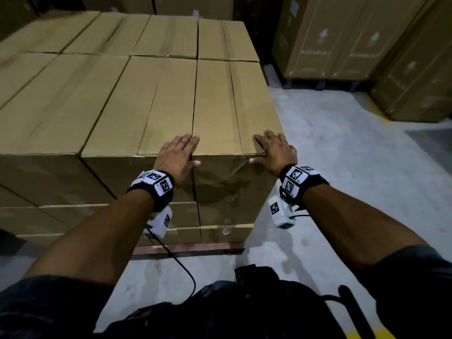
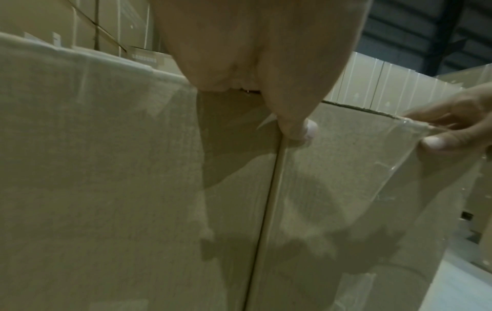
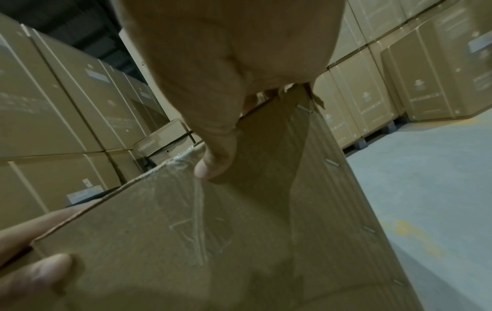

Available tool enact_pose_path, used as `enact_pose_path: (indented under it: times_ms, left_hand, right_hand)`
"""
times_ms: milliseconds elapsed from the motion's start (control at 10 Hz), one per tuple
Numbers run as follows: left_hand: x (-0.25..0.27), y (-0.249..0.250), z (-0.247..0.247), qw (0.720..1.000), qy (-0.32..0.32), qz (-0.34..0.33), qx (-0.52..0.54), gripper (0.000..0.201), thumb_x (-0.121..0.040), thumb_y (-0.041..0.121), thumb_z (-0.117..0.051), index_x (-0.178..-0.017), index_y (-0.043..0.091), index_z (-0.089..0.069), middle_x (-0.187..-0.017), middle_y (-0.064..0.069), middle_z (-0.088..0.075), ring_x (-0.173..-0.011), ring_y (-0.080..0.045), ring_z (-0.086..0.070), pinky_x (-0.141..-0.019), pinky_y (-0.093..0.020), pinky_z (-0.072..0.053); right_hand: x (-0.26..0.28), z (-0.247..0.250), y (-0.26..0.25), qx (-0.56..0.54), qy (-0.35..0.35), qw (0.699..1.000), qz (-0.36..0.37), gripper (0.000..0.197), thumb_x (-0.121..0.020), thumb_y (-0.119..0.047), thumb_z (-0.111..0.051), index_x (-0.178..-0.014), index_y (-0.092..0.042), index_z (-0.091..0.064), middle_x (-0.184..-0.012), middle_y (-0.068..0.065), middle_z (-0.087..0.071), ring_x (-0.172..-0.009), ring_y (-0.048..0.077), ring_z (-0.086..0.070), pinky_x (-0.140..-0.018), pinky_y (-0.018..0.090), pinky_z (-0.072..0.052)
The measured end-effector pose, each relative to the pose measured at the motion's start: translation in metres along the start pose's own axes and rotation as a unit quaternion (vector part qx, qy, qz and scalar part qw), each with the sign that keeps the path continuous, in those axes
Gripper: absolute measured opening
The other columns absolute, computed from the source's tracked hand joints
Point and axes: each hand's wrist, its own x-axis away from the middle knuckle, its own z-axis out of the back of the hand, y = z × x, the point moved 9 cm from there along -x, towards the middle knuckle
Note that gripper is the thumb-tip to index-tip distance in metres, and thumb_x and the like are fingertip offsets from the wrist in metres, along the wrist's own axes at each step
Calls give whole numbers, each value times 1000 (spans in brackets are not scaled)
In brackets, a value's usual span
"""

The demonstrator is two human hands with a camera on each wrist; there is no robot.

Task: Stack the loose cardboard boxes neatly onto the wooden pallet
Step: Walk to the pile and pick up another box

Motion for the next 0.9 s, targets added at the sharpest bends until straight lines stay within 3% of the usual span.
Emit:
enact_pose_path:
  times_ms: [300, 500, 700, 800, 900]
  left_hand:
    - [-1, 0, -3, 1000, -2, 19, -12, 72, -102, 44, -41, -158, 24, -1, -167, -2, 0, -153, -23, -4, -124, -42, -10]
    - [2, 3, -8, 998, -9, 9, -68, 75, -103, 47, -37, -158, 20, 6, -166, -6, 7, -153, -25, 2, -124, -42, -5]
    - [3, 3, -7, 993, -28, 19, -111, 76, -103, 49, -34, -157, 17, 9, -165, -7, 10, -153, -27, 5, -123, -42, -2]
    - [14, 6, -3, 996, -17, 28, -88, 74, -104, 40, -39, -157, 17, 8, -166, -6, 9, -153, -26, 5, -123, -42, -1]
    - [32, 5, -2, 996, 17, 41, -76, 74, -104, 33, -42, -158, 17, 7, -166, -5, 9, -153, -25, 5, -122, -41, 1]
  right_hand:
    - [-1, 1, -2, -3, -5, 1000, 3, 78, -89, -50, -69, -155, -36, -30, -167, -2, -17, -154, 34, -7, -117, 58, -20]
    - [4, -11, 1, 53, -18, 998, 16, 80, -94, -58, -57, -158, -37, -14, -169, -1, -2, -154, 35, 2, -119, 58, -14]
    - [6, -14, -3, 72, -49, 996, 13, 79, -97, -56, -54, -159, -37, -8, -169, 0, 5, -154, 36, 7, -120, 60, -8]
    - [19, -10, -11, 59, -37, 998, -1, 75, -98, -47, -56, -158, -34, -13, -169, 2, 1, -155, 35, 2, -121, 59, -3]
    - [38, -8, -20, 59, 17, 998, 2, 72, -97, -41, -56, -157, -31, -18, -169, 4, -6, -154, 33, -3, -122, 58, -4]
